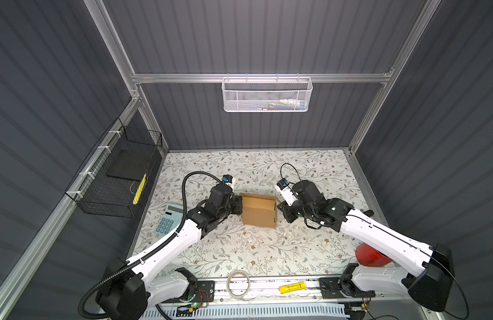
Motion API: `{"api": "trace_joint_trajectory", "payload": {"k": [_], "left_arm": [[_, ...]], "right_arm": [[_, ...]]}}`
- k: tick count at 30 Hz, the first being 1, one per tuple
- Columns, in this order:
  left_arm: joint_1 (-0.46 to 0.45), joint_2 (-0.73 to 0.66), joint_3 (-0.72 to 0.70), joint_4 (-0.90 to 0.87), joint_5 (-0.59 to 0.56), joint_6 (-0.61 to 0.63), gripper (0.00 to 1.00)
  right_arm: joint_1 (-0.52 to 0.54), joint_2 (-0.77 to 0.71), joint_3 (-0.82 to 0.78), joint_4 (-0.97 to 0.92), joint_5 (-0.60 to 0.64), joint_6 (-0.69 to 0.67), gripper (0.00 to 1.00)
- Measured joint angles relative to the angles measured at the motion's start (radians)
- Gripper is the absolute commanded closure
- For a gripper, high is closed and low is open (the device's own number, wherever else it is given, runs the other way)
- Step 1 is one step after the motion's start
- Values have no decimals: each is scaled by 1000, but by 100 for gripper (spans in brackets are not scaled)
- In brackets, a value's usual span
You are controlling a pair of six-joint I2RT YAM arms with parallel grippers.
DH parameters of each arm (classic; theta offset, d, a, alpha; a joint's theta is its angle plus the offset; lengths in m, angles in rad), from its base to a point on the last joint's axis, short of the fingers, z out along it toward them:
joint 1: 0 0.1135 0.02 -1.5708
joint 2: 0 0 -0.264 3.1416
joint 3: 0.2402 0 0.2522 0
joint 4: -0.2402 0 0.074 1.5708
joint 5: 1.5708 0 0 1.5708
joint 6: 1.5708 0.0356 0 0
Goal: Assemble paper box
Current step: Fold and tuck the lid into the gap.
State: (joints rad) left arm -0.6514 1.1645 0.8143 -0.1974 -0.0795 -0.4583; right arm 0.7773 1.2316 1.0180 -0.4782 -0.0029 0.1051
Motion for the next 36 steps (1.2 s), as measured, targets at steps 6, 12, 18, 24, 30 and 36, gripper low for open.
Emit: {"api": "trace_joint_trajectory", "payload": {"k": [6,12,18,24,30,36], "left_arm": [[-2,0,0,0,0,0,100],[-2,0,0,0,0,0,100],[-3,0,0,-1,0,0,100],[-3,-3,0,-5,0,0,100],[-3,-5,0,-10,0,-1,100],[-3,-7,0,-12,0,-4,100]], "right_arm": [[0,5,0,3,32,0,80],[0,-22,0,7,67,-1,79],[0,-38,0,6,85,-3,78],[0,-28,0,8,85,-4,79],[0,1,0,14,71,-4,82],[0,8,0,16,52,-1,87]]}}
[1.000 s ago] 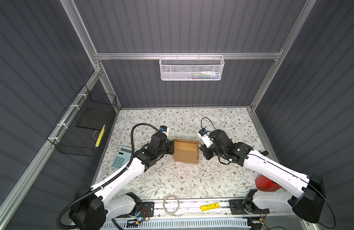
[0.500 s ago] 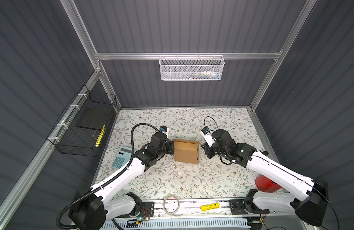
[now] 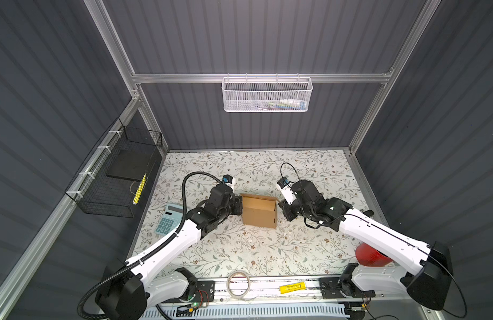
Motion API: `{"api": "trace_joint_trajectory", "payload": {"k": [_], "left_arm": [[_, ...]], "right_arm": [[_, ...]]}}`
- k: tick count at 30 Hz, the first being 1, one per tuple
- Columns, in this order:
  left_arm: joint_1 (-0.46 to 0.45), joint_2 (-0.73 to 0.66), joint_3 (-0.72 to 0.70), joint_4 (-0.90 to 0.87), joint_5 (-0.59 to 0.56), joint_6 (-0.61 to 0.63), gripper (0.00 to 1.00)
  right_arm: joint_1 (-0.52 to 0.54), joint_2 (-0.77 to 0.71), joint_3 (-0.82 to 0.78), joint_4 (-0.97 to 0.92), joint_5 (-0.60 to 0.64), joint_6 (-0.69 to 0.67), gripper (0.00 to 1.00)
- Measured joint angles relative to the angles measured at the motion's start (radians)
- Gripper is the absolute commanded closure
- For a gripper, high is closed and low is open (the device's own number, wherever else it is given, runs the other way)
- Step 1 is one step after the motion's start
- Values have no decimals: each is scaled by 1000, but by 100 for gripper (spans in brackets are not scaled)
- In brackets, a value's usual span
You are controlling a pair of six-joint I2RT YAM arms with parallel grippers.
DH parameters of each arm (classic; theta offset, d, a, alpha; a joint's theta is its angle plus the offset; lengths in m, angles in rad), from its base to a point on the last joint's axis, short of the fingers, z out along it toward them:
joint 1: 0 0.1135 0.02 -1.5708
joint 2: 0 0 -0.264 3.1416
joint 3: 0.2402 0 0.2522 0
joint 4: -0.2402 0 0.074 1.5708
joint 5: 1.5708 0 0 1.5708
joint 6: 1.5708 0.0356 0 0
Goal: Assemble paper box
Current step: Fold and tuck the lid into the gap.
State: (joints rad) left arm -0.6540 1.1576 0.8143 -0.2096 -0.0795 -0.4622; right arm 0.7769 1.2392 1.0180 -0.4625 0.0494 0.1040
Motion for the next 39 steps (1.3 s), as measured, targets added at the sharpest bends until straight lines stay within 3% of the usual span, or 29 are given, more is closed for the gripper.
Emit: {"api": "trace_joint_trajectory", "payload": {"k": [14,39], "left_arm": [[-6,-13,0,-16,1,-24,100],[-20,-22,17,-62,0,-41,100]], "right_arm": [[0,27,26,-7,-35,39,93],[-2,45,63,-56,-76,141,95]]}}
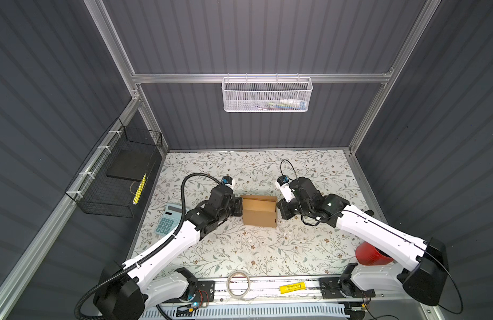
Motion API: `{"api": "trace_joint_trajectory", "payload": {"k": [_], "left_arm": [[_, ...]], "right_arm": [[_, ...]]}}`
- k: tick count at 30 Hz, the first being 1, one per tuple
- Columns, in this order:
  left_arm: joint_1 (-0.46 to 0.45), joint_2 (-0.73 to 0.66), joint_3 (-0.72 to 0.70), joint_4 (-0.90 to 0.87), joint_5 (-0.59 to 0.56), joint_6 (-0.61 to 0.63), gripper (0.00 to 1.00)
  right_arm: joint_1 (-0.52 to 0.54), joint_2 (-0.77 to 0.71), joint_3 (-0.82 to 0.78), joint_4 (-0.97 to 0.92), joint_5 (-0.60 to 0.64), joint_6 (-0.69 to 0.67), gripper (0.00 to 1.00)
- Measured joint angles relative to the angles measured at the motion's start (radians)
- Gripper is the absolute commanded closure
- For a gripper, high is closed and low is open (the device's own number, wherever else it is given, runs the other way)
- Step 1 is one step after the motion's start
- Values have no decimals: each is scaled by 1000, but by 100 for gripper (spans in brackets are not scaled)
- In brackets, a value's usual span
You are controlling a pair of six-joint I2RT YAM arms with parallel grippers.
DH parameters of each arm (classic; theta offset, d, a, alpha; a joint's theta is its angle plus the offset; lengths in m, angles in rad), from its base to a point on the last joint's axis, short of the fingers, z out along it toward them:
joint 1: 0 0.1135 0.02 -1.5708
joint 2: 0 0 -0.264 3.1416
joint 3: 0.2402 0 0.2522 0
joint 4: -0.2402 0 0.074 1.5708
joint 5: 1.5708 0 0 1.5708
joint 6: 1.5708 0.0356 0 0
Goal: Assemble paper box
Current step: Fold and tuck the lid into the gap.
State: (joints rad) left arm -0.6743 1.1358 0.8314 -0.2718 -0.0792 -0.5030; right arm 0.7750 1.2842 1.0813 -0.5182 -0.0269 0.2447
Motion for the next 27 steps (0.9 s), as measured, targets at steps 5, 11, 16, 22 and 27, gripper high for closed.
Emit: {"api": "trace_joint_trajectory", "payload": {"k": [5,11,16,22,27], "left_arm": [[-2,0,3,-6,0,0,100],[-7,0,4,-6,-2,-3,100],[-7,1,4,-6,-5,-3,100],[-8,1,4,-6,-9,-3,100],[-12,2,4,-6,-17,-3,100]], "right_arm": [[0,4,11,-17,-6,19,95],[0,15,22,-24,-12,44,95],[-2,25,34,-30,-19,69,95],[-4,42,53,-34,-20,97,95],[-4,50,62,-37,-23,116,95]]}}
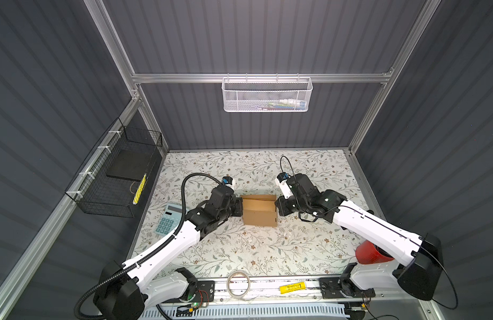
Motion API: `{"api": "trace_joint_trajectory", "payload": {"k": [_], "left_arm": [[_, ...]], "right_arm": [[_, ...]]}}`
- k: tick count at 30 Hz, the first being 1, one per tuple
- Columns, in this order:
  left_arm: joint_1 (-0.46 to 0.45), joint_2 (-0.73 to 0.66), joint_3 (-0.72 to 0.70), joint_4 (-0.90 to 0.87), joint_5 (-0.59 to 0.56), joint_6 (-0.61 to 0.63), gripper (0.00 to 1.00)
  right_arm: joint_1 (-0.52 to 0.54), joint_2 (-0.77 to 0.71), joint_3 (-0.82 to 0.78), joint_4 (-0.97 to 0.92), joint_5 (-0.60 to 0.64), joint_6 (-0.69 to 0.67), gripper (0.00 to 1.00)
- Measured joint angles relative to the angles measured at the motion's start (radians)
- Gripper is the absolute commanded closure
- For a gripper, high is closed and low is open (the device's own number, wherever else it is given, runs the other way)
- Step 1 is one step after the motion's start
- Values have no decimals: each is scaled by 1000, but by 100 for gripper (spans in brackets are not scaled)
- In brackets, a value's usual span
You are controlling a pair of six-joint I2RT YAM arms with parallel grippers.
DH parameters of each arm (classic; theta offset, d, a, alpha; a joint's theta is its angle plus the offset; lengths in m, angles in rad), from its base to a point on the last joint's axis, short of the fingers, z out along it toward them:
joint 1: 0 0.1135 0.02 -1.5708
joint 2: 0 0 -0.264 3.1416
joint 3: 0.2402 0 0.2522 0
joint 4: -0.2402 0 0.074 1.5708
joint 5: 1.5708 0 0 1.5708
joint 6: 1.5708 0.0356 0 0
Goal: Assemble paper box
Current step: Fold and tuck the lid into the gap.
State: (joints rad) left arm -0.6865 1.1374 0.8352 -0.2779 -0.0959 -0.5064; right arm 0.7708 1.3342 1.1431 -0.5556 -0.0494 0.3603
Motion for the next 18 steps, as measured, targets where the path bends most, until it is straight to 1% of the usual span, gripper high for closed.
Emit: {"api": "trace_joint_trajectory", "payload": {"k": [18], "left_arm": [[-7,9,15,-18,-13,0,100]], "right_arm": [[-1,11,23,-30,-13,26,95]]}}
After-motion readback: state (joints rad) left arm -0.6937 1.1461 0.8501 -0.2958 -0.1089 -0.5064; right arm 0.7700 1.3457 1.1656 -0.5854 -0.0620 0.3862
